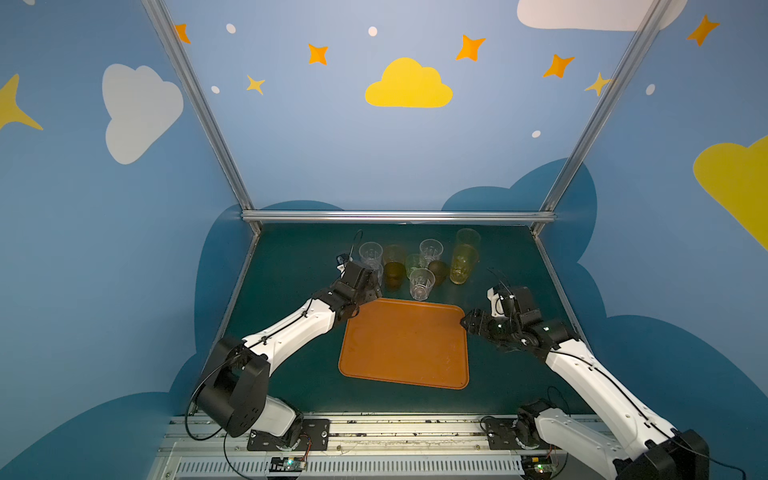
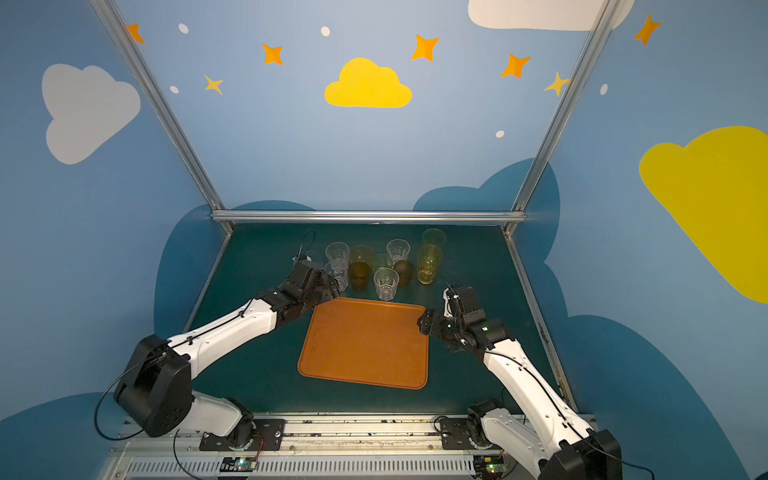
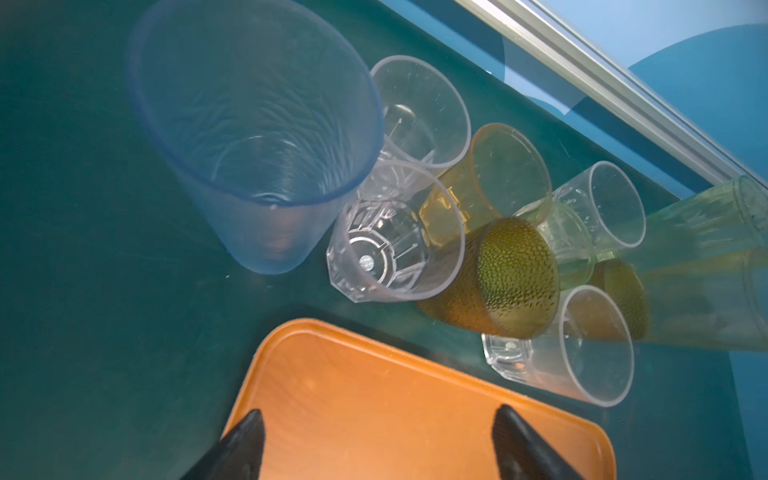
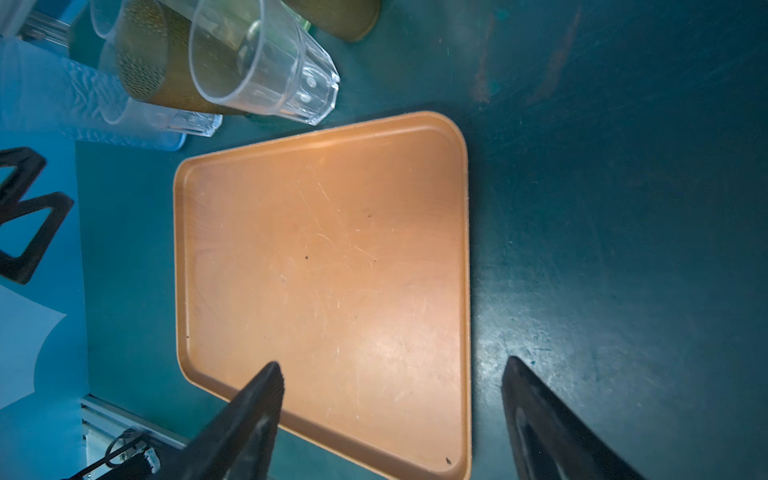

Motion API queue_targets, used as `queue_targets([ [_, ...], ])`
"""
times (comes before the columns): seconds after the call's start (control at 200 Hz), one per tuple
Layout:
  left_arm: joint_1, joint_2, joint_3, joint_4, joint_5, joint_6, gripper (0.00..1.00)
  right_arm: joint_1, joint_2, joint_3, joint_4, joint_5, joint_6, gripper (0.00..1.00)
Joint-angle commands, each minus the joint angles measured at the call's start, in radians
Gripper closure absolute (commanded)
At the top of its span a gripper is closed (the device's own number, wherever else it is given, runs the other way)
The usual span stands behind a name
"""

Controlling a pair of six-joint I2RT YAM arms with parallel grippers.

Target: Place the glasses into the tray

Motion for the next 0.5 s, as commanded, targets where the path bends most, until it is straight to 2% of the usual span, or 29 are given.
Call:
queue_targets([
  [0.0,0.007,0.051,0.060,-0.003,0.033,0.023,0.23,0.002,-0.025,-0.003,0.019,0.015,0.008,0.18],
  [0.295,0.008,0.169,0.185,-0.010,0.152,0.063,0.37,0.000,-0.038,-0.024,0.021,0.016,0.018,0.18],
  [0.496,0.008,0.210,0.246,-0.071,0.087,0.106,0.40,-0.001,-0.062,-0.046,0.016,0.014,0.029,0.19],
])
